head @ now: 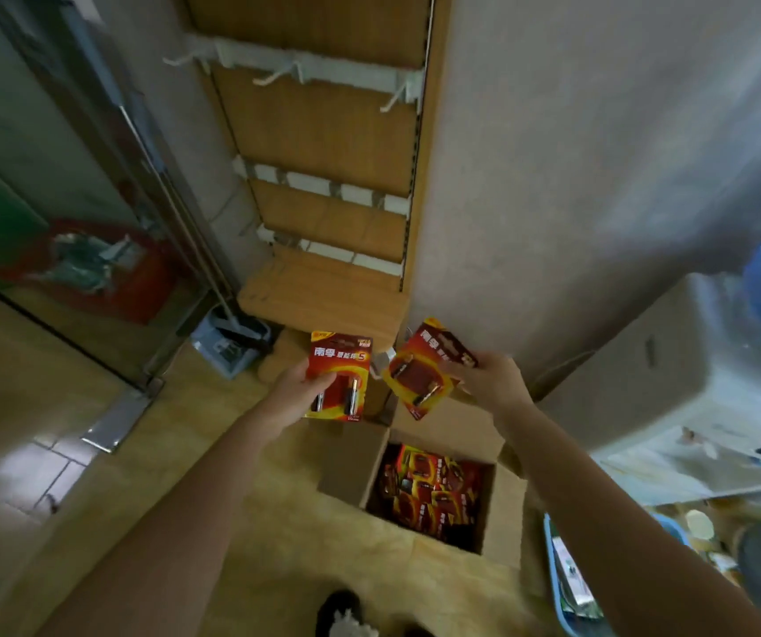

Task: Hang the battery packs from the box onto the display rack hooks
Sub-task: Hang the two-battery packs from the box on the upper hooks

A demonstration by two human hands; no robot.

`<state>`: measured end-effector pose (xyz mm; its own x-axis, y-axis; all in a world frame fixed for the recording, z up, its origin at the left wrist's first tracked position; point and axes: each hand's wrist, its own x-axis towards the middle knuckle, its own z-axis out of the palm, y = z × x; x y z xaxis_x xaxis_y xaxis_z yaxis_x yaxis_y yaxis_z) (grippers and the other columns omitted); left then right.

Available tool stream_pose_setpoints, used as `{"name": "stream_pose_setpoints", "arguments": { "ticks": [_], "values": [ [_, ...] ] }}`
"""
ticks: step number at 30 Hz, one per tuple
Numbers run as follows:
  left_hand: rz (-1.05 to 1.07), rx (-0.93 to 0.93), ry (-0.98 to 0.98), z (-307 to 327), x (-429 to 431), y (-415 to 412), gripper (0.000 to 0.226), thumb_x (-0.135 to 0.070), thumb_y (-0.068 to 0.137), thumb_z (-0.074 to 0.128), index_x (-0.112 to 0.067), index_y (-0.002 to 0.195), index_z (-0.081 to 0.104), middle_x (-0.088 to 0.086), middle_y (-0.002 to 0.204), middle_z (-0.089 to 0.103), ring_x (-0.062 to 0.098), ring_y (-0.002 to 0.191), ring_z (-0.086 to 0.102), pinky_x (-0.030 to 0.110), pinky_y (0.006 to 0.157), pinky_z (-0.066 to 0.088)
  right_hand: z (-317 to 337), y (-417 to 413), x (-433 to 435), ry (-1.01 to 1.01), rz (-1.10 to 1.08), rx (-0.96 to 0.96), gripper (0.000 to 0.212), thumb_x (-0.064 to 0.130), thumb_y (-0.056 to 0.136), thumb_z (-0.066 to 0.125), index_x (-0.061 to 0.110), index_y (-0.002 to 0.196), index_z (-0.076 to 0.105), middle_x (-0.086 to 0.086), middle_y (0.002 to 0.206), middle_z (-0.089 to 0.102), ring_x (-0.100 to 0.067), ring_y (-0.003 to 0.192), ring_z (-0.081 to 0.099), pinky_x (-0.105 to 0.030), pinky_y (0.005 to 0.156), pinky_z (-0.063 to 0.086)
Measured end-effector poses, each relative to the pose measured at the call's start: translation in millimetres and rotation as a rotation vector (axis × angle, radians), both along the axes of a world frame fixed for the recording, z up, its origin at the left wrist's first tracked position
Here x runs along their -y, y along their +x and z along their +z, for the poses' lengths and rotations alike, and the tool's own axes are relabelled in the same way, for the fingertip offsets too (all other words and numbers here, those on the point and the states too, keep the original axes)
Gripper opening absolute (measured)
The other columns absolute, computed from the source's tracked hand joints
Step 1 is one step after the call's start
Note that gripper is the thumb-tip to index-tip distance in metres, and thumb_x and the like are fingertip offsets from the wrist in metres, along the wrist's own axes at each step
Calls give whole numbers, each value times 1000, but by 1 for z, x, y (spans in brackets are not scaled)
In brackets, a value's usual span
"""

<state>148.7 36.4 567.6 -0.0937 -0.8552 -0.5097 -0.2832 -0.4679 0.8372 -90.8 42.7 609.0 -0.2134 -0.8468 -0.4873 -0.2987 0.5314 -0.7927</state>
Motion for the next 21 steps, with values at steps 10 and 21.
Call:
{"name": "stream_pose_setpoints", "arguments": {
  "ticks": [10, 21],
  "values": [
    [164, 11, -164, 84, 11, 113, 36, -31, 93, 50, -19, 127, 48, 2, 121, 59, 22, 115, 56, 44, 102, 43, 89, 135, 30, -223, 26, 215, 18, 29, 89, 59, 20, 104, 62, 0, 98, 66, -10, 85, 63, -18, 62, 46],
    [112, -104, -191, 115, 99, 234, 25, -29, 93, 51, -21, 117, 53, 2, 112, 65, 21, 106, 61, 32, 84, 51, 116, 255, 101, -277, -115, 265, 32, 31, 93, 51, 16, 122, 54, 0, 104, 60, -9, 85, 57, -16, 57, 40]
  ]
}}
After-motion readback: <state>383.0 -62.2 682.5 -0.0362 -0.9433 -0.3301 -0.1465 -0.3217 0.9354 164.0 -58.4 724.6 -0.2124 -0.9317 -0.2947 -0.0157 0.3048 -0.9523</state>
